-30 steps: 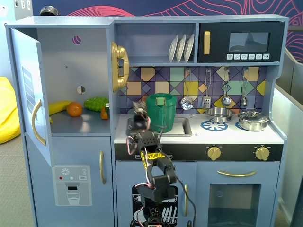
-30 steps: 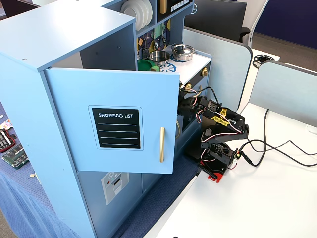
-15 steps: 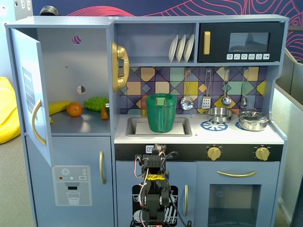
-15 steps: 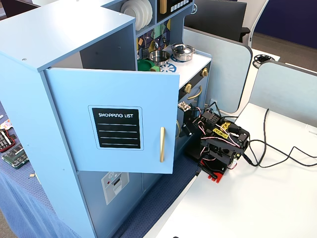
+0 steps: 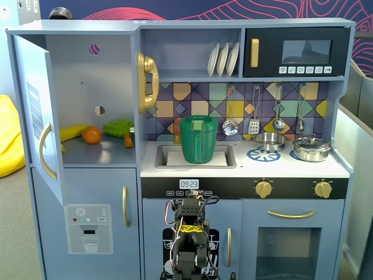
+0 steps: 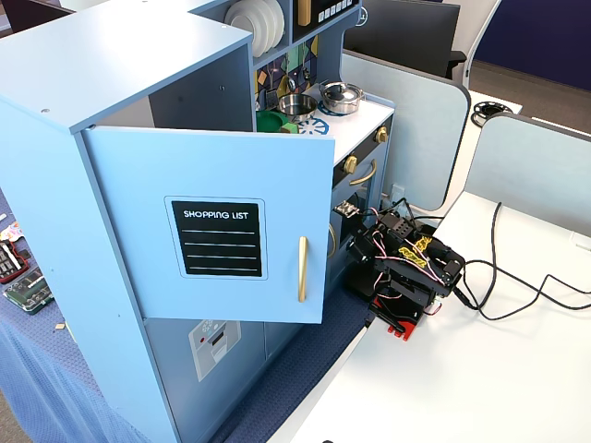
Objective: Open the left cabinet door
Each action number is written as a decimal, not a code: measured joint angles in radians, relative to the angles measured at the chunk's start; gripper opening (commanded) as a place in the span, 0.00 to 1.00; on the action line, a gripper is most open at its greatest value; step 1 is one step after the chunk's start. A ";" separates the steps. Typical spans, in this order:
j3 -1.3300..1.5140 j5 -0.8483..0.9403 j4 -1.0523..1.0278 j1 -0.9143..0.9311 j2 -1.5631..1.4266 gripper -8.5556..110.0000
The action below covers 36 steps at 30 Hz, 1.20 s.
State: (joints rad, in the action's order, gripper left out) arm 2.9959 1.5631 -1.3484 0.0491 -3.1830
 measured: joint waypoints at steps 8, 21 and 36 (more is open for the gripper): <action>0.000 -0.014 -0.003 -0.034 -0.002 0.09; 0.000 -0.015 -0.003 -0.037 -0.002 0.10; 0.000 -0.015 -0.003 -0.037 -0.002 0.10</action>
State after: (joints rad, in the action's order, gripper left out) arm 2.9959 1.5478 -1.3514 0.0123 -3.1845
